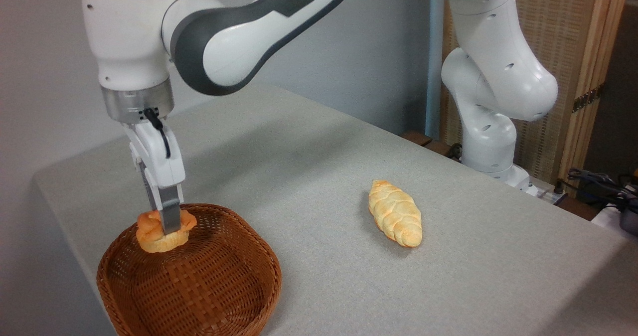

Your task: Put bread into the basket

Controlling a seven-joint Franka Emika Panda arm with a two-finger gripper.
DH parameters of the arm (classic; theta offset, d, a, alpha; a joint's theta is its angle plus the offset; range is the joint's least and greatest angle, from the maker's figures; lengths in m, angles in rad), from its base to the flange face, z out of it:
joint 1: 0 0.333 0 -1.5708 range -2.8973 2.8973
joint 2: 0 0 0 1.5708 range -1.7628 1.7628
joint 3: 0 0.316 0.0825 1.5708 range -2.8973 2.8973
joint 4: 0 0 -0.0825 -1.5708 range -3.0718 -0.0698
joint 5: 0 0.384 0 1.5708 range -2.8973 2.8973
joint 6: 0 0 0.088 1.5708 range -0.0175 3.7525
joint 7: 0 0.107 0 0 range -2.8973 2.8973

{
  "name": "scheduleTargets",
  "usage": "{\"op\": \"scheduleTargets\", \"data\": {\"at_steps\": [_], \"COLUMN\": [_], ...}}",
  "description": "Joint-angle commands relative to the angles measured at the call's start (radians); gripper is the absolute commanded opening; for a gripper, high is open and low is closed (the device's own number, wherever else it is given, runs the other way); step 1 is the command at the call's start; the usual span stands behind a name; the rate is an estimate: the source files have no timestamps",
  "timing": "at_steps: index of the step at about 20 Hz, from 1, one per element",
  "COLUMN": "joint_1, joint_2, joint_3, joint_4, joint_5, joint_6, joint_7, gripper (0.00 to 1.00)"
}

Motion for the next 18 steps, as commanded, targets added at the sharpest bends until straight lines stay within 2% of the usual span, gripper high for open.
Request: {"op": "scheduleTargets", "data": {"at_steps": [1, 9, 11, 13, 15, 18], "joint_1": [-0.005, -0.006, -0.003, 0.002, 0.012, 0.054], "joint_2": [0.021, 0.023, 0.006, -0.045, -0.101, -0.181], "joint_3": [-0.009, -0.012, -0.012, -0.014, -0.012, -0.012], "joint_4": [0.015, 0.009, 0.011, 0.009, 0.009, -0.003], "joint_5": [0.015, 0.015, 0.001, 0.001, 0.001, 0.002], "joint_6": [0.016, 0.015, 0.013, -0.013, -0.129, -0.255], "joint_7": [0.008, 0.006, -0.008, -0.057, -0.092, -0.078], "gripper": [1.00, 1.00, 1.00, 1.00, 1.00, 1.00]}}
